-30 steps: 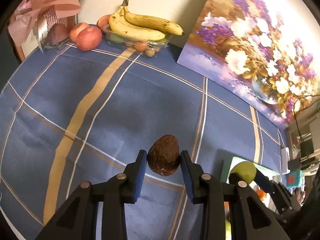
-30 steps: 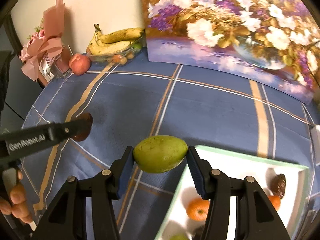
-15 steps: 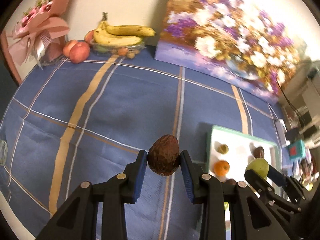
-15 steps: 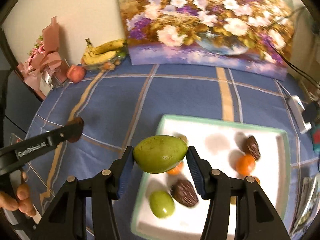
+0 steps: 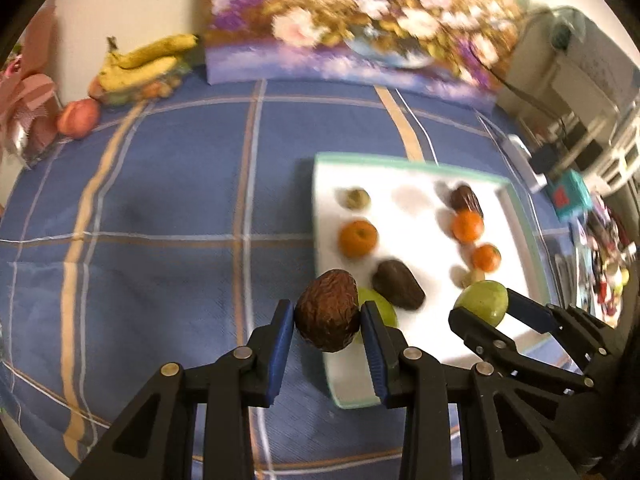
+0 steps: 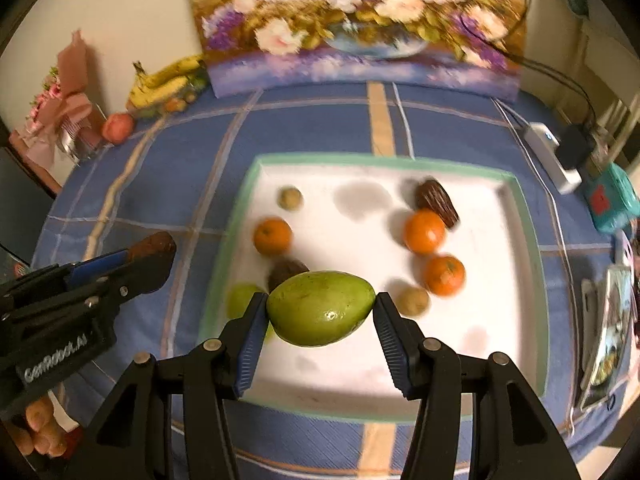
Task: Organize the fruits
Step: 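Open the left tool to set the avocado in the tray while the right tool holds the mango, then open the right tool to set the green mango in the tray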
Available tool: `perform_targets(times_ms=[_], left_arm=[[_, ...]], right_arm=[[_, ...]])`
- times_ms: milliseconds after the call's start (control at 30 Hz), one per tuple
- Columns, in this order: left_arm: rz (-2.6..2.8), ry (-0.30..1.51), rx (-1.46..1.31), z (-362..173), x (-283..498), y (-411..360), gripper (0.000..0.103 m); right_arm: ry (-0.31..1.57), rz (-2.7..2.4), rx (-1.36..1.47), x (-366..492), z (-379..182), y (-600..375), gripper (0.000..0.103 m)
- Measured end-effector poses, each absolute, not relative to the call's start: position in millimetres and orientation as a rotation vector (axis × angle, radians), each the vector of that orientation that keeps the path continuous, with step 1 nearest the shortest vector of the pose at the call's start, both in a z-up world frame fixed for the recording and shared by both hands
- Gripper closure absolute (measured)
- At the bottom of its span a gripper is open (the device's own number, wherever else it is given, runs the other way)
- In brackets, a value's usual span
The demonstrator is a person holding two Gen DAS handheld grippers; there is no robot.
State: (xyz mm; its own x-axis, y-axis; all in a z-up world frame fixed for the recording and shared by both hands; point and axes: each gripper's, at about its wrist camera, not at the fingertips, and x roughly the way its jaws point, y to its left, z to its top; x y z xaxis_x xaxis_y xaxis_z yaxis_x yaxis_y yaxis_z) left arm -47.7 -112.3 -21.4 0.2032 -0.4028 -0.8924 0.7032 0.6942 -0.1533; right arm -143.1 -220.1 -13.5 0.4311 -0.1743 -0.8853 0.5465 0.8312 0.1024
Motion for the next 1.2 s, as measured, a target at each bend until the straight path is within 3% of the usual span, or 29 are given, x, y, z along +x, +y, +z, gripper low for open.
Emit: perform_targets(times_ms=[633, 733, 933, 1100, 1200], left_arm=[[-0.805, 1.222, 0.447, -61.0, -80.5, -124.6, 0.064], [-0.802, 1.240, 0.427, -61.1, -79.1, -122.2, 0.048], [-0.790, 1.241, 0.372, -52.1, -73.9, -107.5, 0.039], [-0.690, 1.222, 0.354, -49.5, -64.0, -87.1, 0.008], [-0.612, 1.194, 0.387, -51.8, -58.7, -76.7, 0.002]], right_arm=[[1.194, -0.528, 0.472, -183.5, -64.2, -232.7, 0.047], [1.200, -0.534, 0.475, -186.2, -67.6, -232.1, 0.047], [1.202, -0.547, 0.472, -186.1, -68.3, -233.0, 0.047], [1.179, -0.570, 0.466, -187.8, -63.3, -232.7, 0.047], [1.155, -0.583, 0.467, -190.9, -59.3, -230.1, 0.045]])
